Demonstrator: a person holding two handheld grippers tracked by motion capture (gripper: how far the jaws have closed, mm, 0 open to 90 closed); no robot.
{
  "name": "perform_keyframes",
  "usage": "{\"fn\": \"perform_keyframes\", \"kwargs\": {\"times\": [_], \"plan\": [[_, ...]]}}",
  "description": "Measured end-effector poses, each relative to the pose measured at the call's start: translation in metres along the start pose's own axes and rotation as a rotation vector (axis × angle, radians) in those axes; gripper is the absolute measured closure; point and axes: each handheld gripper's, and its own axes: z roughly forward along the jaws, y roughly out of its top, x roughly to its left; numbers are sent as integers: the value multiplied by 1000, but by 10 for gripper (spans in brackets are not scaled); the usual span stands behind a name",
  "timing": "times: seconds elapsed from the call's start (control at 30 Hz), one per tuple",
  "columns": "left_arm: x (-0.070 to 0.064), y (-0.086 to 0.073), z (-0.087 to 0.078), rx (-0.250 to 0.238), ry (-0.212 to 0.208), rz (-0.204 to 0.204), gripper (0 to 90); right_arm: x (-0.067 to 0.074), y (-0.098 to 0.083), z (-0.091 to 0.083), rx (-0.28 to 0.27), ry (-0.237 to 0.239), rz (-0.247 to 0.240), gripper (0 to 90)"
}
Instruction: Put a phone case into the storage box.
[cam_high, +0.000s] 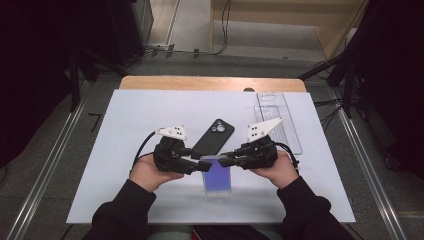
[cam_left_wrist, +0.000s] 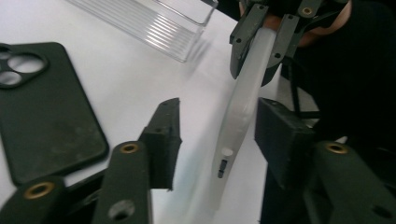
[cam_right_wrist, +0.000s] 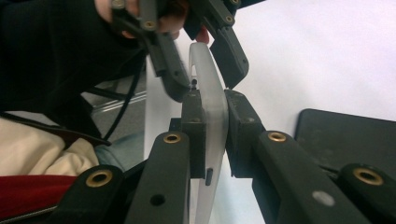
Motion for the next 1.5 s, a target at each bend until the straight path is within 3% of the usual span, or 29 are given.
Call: {"fn": "perform_keyframes", "kwargs": {"times": [0.1,0.23,0.37,0.57,0.7,0.77,1.0,1.13,1.17,1.27,1.33,1.4,1.5], "plan": [[3,0,-1,-3,-60,-3,673,-1,0,1,-6,20,-2,776],[3,0,0,0,-88,30,788,-3,-1,2,-6,44,14,776],[1,1,0,4,-93,52,807,-5,-1,1,-8,42,29,776],[2,1,-2,-10,-100,48,810,-3,0,0,-13,37,47,759],[2,2,-6,-16,-81,36,810,-2,1,-3,-64,10,48,557],[3,3,-8,-19,-68,20,809,-2,1,-4,-77,0,57,532],[4,5,-15,-47,6,-44,808,0,2,-4,-100,-143,100,263],[4,5,-18,-68,59,-73,807,0,0,-1,-87,-209,122,223],[4,5,-19,-72,72,-87,807,0,0,-1,-91,-206,127,215],[4,6,-21,-87,112,-109,807,-1,-2,2,-96,-219,152,130],[3,5,-23,-111,118,-106,807,-2,-3,3,-91,-236,163,15],[3,6,-25,-126,141,-117,807,-2,-3,4,-75,-280,183,0],[2,7,-25,-132,179,-140,806,-2,-6,5,-109,-315,226,0]]}}
